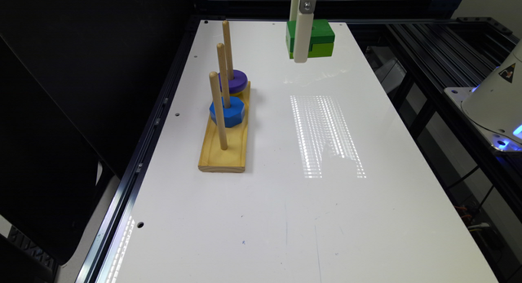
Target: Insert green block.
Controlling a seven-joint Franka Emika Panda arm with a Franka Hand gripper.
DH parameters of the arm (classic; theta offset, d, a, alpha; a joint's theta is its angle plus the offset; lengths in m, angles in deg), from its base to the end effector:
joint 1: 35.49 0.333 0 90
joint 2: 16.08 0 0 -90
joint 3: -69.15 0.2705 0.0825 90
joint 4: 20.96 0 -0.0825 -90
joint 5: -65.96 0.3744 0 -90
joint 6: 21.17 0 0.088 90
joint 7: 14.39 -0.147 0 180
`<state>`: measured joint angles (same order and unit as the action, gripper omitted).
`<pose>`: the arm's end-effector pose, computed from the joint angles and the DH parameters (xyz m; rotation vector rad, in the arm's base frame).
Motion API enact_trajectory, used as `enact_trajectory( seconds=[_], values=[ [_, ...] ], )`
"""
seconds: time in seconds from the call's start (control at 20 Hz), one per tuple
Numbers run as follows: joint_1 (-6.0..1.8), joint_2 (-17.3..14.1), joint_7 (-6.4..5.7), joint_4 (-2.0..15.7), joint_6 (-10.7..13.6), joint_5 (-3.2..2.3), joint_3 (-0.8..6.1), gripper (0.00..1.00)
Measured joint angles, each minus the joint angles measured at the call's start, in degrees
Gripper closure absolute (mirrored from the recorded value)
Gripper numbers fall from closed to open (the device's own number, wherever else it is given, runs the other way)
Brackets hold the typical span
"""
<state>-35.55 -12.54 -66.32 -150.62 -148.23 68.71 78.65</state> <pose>0.4998 0.0858 0.3081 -2.8813 1.1683 0.0015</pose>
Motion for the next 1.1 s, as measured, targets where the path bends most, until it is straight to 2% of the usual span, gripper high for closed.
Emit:
enact_trajectory(
  seconds=[0.75,1.1],
  values=[
    [-0.03,0.0,0.0,0.15,-0.24,0.0,0.0,1.0],
    [-0.03,-0.27,0.0,0.2,-1.11,0.0,0.0,1.0]
  ],
)
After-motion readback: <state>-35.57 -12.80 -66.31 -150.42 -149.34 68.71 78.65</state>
